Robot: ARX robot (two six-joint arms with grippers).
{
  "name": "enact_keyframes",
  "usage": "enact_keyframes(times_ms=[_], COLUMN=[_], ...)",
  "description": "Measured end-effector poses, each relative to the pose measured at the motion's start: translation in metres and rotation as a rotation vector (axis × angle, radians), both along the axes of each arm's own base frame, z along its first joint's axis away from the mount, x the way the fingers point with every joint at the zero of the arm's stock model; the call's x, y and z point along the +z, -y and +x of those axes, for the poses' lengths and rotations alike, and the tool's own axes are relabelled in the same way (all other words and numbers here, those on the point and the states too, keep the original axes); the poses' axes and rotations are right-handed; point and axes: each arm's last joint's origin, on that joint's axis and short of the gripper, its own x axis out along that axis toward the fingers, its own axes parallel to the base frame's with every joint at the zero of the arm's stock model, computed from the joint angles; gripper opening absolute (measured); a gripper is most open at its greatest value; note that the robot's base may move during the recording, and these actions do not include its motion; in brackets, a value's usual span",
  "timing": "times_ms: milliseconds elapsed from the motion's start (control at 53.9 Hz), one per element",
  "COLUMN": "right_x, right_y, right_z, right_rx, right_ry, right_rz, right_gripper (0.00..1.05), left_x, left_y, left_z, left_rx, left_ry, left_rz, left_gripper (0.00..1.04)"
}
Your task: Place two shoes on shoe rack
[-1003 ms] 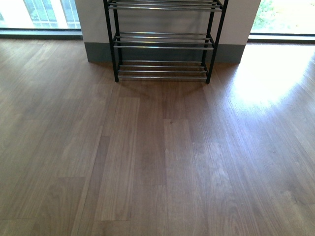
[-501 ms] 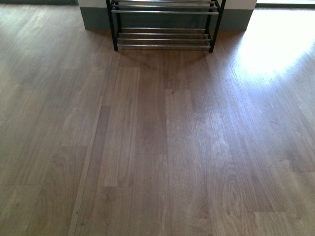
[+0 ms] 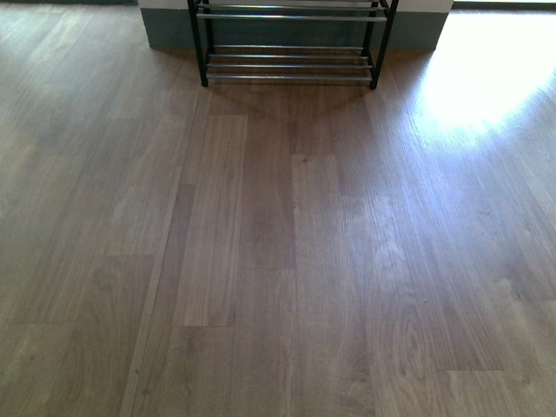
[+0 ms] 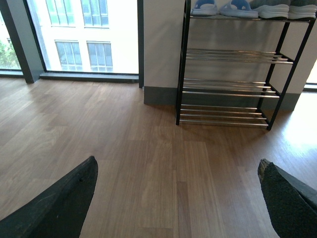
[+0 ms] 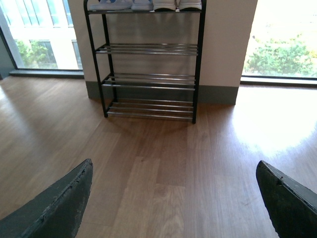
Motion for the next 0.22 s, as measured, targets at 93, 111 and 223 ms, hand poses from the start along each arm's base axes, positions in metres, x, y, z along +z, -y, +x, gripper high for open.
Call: enact_keyframes(times_ms=[93, 111, 223], right_x=[0.0000, 0.0000, 0.0000], right_y=[0.0000, 0.0000, 0.0000], right_z=[0.0000, 0.0000, 0.0000], right_rx=[0.000, 0.000, 0.000], right_ry=[0.000, 0.000, 0.000], right_rz=[0.000, 0.000, 0.000], right_gripper=[0.96, 0.96, 0.96], left_x=[0.0000, 0.0000, 0.0000], left_y=[0.0000, 0.0000, 0.0000], left_z=[0.0000, 0.0000, 0.0000], left_rx=[0.000, 0.000, 0.000], left_ry=[0.000, 0.000, 0.000], left_rz=[0.000, 0.000, 0.000], left_gripper=[0.95, 0.95, 0.95])
